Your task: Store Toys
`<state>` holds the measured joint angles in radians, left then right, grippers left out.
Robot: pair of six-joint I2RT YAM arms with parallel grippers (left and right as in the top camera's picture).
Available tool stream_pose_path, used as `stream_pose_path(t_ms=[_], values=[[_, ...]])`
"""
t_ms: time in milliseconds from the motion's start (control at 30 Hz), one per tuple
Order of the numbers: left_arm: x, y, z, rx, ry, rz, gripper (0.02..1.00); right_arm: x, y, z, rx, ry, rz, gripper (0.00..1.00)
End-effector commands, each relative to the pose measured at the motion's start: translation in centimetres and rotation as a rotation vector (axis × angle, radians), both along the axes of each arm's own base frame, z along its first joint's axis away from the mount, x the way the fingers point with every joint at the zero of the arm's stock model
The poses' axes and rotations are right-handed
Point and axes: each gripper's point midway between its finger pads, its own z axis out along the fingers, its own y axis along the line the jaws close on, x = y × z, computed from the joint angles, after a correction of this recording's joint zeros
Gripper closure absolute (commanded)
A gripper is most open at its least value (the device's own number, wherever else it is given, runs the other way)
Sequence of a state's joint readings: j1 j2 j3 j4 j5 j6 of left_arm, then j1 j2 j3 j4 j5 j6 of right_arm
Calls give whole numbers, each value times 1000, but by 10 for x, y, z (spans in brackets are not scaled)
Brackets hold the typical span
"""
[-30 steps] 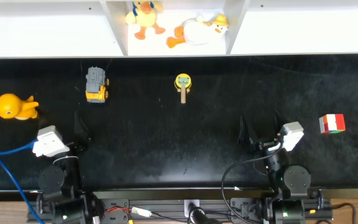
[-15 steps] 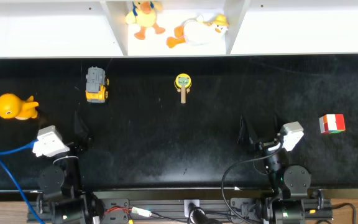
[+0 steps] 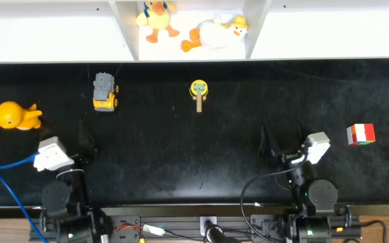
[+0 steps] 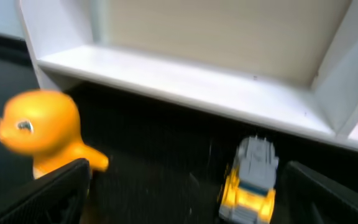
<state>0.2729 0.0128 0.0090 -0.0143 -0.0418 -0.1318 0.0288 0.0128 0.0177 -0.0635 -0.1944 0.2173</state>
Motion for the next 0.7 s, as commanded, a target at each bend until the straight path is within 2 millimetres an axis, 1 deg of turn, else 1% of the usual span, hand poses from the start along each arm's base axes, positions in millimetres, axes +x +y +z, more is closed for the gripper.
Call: stream_pose_path(t_ms=[33, 100, 200, 300, 400, 500, 700], values=[[1, -6, 14, 16, -55, -37, 20, 0, 1, -3, 7, 1, 3, 5], [2, -8, 10, 11, -39, -52, 23, 0, 1, -3, 7, 1, 4, 5], [4, -18, 9, -14, -34, -109, 20, 0, 1, -3, 7, 1, 4, 5], [0, -17, 11, -69, 13, -96, 20, 0, 1, -3, 7, 1, 4, 7], [-9, -8, 19, -83, 107, -26, 20, 0, 1, -3, 7, 1, 4, 5], [-16, 3, 37, -65, 216, 40, 20, 0, 1, -3, 7, 1, 4, 5], [-22, 40, 75, -63, 504, 252, 20, 0, 1, -3, 7, 1, 4, 5]])
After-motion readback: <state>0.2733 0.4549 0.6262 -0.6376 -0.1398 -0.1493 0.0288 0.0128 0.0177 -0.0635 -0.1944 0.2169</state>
